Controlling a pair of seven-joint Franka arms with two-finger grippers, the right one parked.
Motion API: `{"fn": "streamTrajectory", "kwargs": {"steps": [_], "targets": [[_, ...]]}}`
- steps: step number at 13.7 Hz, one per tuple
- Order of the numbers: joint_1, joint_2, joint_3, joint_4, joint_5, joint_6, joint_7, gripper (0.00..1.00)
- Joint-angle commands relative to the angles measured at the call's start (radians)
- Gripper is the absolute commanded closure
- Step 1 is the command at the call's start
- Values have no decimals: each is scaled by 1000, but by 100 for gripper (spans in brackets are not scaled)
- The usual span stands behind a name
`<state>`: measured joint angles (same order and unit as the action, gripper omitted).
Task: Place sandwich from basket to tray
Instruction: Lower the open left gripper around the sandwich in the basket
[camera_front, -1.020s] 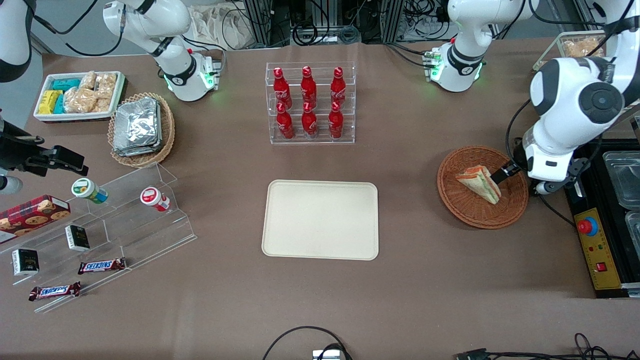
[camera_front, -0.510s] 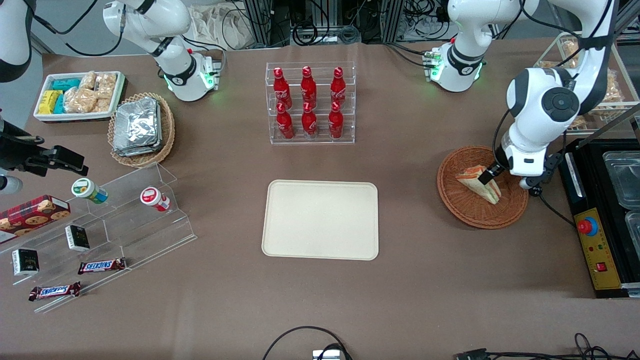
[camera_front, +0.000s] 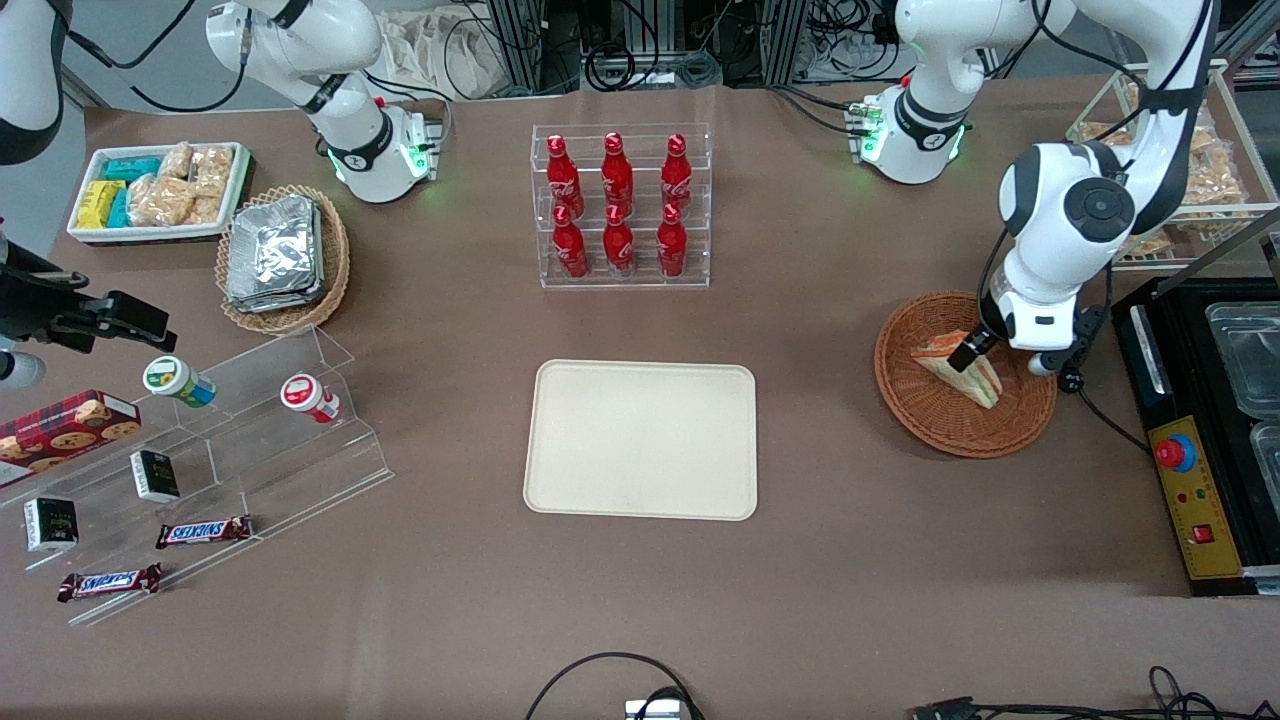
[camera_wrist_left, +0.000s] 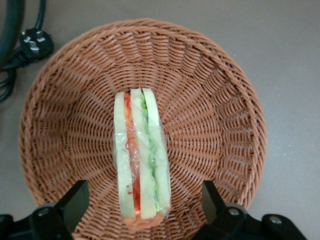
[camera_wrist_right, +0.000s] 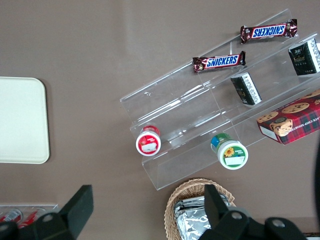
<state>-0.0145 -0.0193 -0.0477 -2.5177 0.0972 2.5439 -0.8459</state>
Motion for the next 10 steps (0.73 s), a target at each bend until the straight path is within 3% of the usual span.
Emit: {"fn": "streamTrajectory", "kwargs": {"steps": [1,7,10], "targets": [[8,34,-3,-29,18,85,-29,0],[8,105,2,-46,18,176,-27,0],[8,123,3,-44,19,180,-24,10]]}}
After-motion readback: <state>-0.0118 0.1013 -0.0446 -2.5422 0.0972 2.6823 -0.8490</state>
